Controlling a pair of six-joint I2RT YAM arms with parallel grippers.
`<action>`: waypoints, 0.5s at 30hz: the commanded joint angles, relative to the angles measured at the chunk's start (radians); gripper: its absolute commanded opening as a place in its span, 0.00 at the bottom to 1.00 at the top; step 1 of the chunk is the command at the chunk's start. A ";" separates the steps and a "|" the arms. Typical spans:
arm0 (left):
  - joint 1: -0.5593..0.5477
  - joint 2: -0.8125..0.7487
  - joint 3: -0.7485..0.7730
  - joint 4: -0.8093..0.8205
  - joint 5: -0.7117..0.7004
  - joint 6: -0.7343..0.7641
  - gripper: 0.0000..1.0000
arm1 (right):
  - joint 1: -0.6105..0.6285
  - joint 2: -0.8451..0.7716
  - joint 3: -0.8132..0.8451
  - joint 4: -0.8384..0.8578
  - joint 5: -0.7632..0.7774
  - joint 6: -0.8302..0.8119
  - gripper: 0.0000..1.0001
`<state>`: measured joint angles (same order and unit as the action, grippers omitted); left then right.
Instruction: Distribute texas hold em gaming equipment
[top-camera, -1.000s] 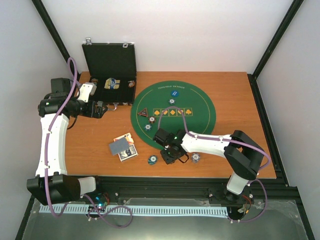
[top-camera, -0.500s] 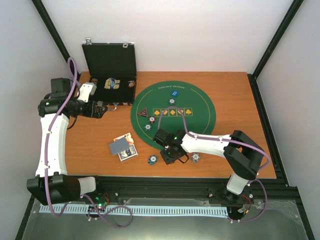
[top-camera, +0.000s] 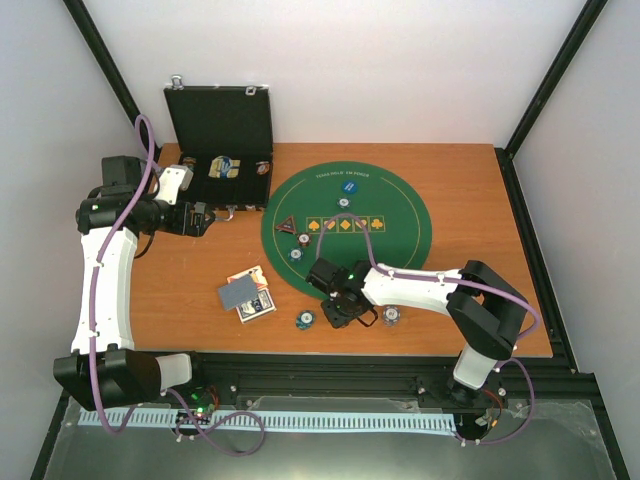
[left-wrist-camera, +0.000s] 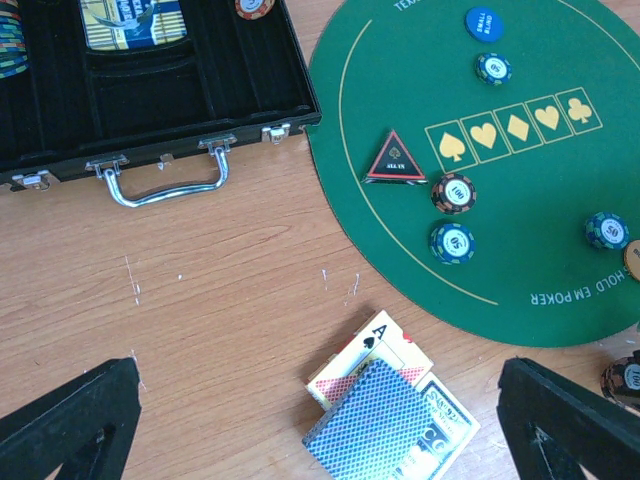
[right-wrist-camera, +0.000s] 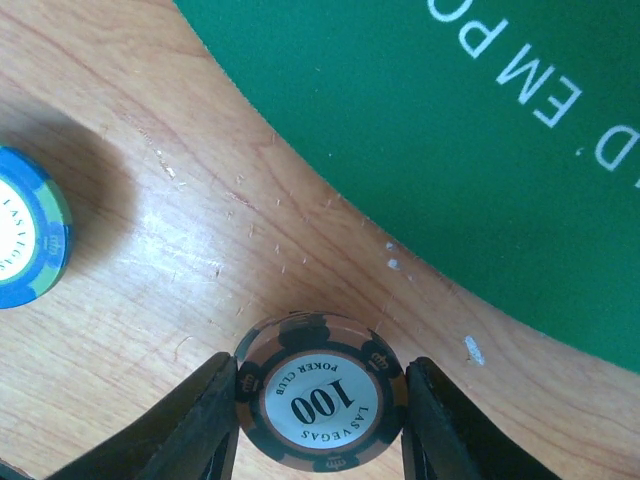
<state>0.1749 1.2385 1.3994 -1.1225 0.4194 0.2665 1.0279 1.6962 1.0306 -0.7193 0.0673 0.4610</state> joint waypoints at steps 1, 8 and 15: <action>0.007 -0.019 0.014 0.004 0.011 0.002 1.00 | 0.008 -0.018 0.014 -0.019 0.025 0.006 0.28; 0.007 -0.019 0.016 0.004 0.012 0.001 1.00 | 0.008 -0.077 0.092 -0.098 0.053 -0.004 0.23; 0.007 -0.014 0.016 0.003 0.019 -0.004 1.00 | -0.084 -0.073 0.216 -0.155 0.109 -0.068 0.23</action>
<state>0.1749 1.2385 1.3994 -1.1225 0.4202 0.2661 1.0126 1.6325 1.1755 -0.8352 0.1223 0.4397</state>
